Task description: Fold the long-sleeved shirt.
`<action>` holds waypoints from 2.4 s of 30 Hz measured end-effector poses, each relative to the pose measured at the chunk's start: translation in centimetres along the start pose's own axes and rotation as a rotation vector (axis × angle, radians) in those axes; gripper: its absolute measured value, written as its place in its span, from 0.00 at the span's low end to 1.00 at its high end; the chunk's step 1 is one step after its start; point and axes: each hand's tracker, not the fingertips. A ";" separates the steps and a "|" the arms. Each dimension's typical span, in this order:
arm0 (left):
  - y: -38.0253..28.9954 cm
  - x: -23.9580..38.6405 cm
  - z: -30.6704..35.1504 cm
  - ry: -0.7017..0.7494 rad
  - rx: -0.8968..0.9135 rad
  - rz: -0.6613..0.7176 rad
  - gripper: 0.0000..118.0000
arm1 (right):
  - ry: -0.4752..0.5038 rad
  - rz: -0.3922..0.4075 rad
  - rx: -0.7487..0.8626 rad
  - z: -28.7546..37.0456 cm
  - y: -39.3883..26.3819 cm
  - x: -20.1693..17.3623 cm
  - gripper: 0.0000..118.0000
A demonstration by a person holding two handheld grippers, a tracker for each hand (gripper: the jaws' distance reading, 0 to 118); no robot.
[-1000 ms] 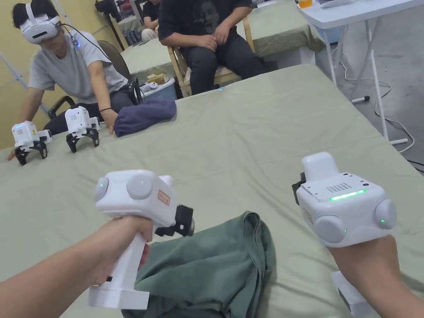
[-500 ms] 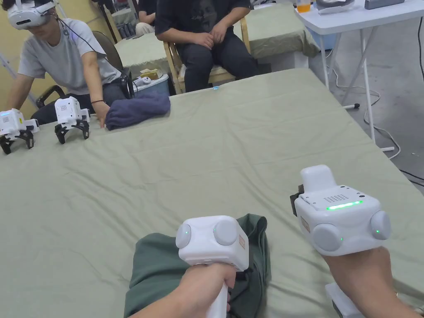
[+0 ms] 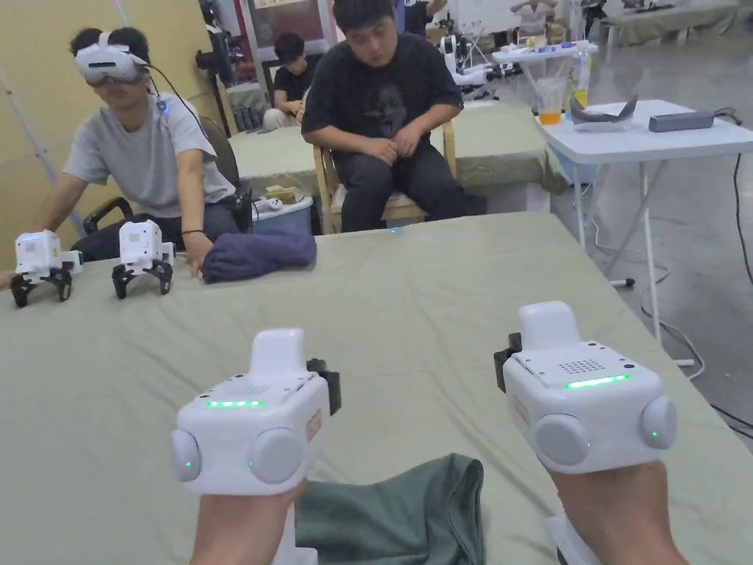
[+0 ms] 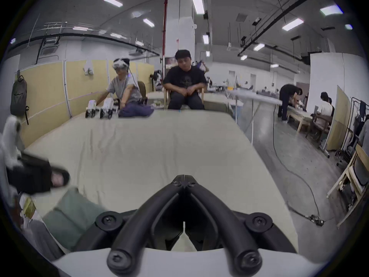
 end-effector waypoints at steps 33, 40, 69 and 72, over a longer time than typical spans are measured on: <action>-7.3 -14.7 2.9 0.246 -0.081 0.064 0.15 | 0.791 -0.821 -0.832 -8.9 -18.9 -1.1 0.07; -14.9 -16.7 -1.1 -0.367 -0.468 0.349 1.00 | 0.773 -0.730 -0.851 -8.7 -18.2 -1.6 0.07; -13.4 -15.6 -5.8 -0.633 -0.826 0.367 0.28 | 0.870 -0.655 -0.695 -6.2 -13.9 -0.5 0.07; -11.3 -16.5 -5.8 -0.608 -0.798 0.397 0.26 | 0.877 -0.658 -0.681 -6.2 -12.4 -1.1 0.07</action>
